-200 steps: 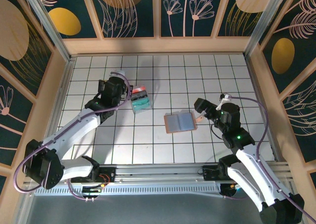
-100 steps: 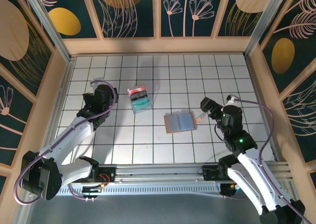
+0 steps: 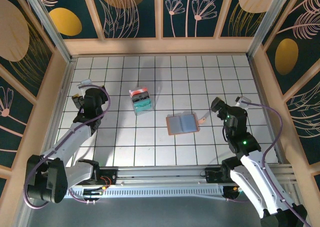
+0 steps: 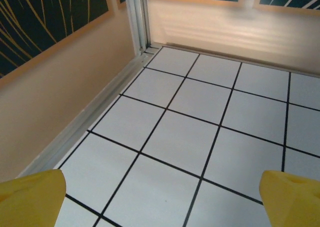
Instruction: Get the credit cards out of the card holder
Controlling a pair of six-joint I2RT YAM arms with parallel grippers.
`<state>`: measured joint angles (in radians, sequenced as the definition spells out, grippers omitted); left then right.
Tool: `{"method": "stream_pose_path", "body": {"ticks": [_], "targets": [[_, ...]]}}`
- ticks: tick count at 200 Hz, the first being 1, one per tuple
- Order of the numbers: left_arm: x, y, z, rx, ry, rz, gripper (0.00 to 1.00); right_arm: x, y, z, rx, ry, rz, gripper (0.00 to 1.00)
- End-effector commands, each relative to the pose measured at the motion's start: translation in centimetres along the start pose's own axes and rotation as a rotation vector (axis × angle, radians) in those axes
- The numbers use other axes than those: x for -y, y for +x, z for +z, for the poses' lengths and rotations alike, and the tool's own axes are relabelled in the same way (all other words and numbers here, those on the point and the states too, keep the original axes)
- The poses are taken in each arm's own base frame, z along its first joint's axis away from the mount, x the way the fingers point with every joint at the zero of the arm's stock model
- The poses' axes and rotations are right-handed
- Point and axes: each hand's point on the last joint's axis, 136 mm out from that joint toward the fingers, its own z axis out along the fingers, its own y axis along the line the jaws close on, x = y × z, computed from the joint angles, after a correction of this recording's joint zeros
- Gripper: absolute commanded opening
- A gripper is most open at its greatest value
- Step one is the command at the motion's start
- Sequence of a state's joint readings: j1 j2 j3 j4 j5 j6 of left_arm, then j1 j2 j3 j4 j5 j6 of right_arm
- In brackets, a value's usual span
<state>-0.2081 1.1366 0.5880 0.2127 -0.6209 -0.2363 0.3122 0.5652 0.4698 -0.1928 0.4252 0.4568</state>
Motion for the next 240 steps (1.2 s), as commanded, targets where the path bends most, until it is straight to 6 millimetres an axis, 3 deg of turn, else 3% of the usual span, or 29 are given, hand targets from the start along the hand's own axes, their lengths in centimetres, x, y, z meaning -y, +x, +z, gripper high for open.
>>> {"method": "stream_pose_path", "body": {"ticks": [1,39,105,133,240], "targets": [[0.0,-1.4,0.7,0.102,0.000,0.011,0.99,0.9,-2.2,0.2,0.135,0.046,-0.069,0.99],[0.0,-1.1,1.6,0.157,0.014,0.027,0.99,2.0,-3.7,1.1,0.232,0.085,-0.119,0.99],[0.6,-1.0,1.6,0.281,0.068,0.056,0.99,4.2,-3.9,3.1,0.359,0.106,-0.111,0.99],[0.9,-0.3,2.2,0.270,0.093,0.056,0.99,4.0,-3.9,3.8,0.369,0.085,-0.110,0.99],[1.3,-0.8,2.2,0.297,0.153,0.032,0.99,4.4,-2.5,5.1,0.354,0.073,-0.138,0.99]]}}
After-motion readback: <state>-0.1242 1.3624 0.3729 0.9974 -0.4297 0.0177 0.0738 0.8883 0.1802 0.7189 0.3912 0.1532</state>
